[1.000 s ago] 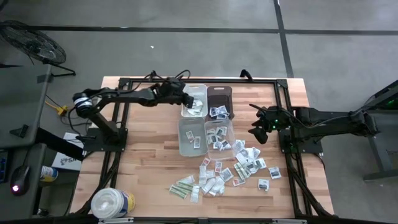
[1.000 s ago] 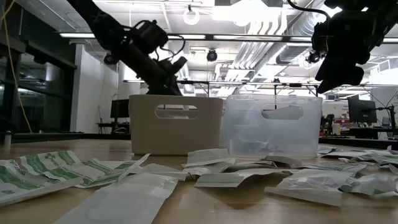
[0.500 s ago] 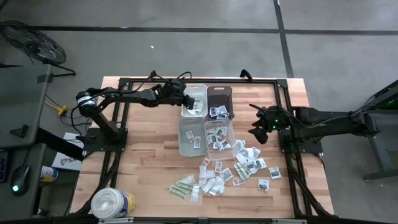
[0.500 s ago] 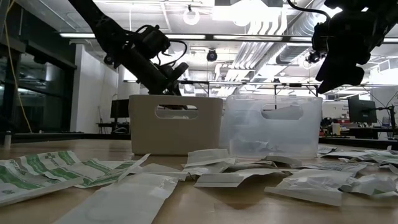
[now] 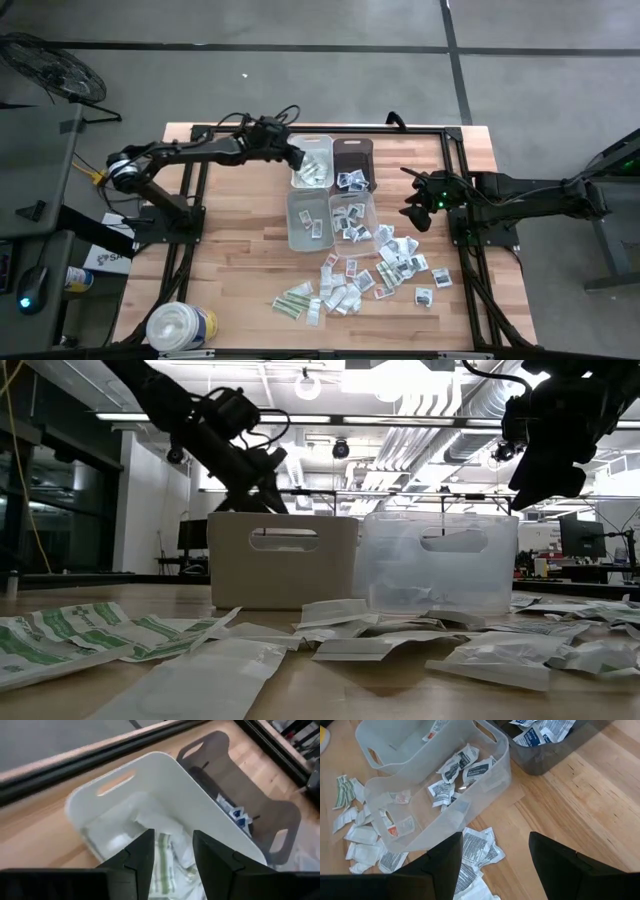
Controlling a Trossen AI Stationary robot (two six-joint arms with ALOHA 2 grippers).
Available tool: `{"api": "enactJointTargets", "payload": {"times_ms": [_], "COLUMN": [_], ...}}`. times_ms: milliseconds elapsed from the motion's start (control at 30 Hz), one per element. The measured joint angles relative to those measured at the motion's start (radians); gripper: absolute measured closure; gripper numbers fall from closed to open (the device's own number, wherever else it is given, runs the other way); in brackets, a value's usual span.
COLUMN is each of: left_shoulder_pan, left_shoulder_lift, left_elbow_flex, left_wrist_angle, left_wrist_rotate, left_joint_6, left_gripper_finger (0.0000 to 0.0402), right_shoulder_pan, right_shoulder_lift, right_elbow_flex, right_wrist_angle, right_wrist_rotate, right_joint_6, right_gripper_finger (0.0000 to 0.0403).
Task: Pick & Place First Aid Supplies
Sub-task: Put the green bandage pack into the white bin
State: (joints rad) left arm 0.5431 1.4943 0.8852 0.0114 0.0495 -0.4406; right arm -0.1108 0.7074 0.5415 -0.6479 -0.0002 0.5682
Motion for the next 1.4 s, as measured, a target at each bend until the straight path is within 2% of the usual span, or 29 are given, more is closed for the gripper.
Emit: {"api": "enactJointTargets", "payload": {"times_ms": [233, 533, 633, 733, 833, 967, 1200, 1400], "left_shoulder_pan": [-0.033, -0.273, -0.382, -0.494, -0.612, -0.750, -0.914, -1.025], "left_shoulder_lift": [-0.126, -0.261, -0.278, -0.279, -0.279, -0.270, -0.232, -0.131], "left_elbow_flex": [0.000, 0.000, 0.000, 0.000, 0.000, 0.000, 0.000, 0.000], "left_wrist_angle": [-0.160, -0.379, -0.461, -0.521, -0.537, -0.539, -0.533, -0.469], "left_wrist_rotate": [0.080, 0.070, 0.019, 0.001, -0.018, -0.096, -0.113, -0.114], "left_joint_6": [0.134, 0.228, 0.126, -0.040, -0.176, -0.334, -0.572, -0.743], "left_gripper_finger": [0.0267, 0.0267, 0.0266, 0.0267, 0.0266, 0.0266, 0.0266, 0.0266], "right_shoulder_pan": [0.000, 0.000, 0.000, 0.000, 0.000, 0.000, 0.000, 0.000], "right_shoulder_lift": [0.000, 0.000, 0.000, 0.000, 0.000, 0.000, 0.000, 0.000], "right_elbow_flex": [0.000, 0.000, 0.000, 0.000, 0.000, 0.000, 0.000, 0.000], "right_wrist_angle": [0.000, 0.001, 0.001, 0.001, 0.001, 0.001, 0.003, 0.007], "right_wrist_rotate": [0.000, 0.006, 0.007, 0.008, 0.008, 0.008, 0.008, 0.008], "right_joint_6": [0.000, -0.010, -0.011, -0.010, -0.010, -0.011, -0.011, -0.011], "right_gripper_finger": [0.0181, 0.0181, 0.0181, 0.0181, 0.0181, 0.0181, 0.0181, 0.0181]}}
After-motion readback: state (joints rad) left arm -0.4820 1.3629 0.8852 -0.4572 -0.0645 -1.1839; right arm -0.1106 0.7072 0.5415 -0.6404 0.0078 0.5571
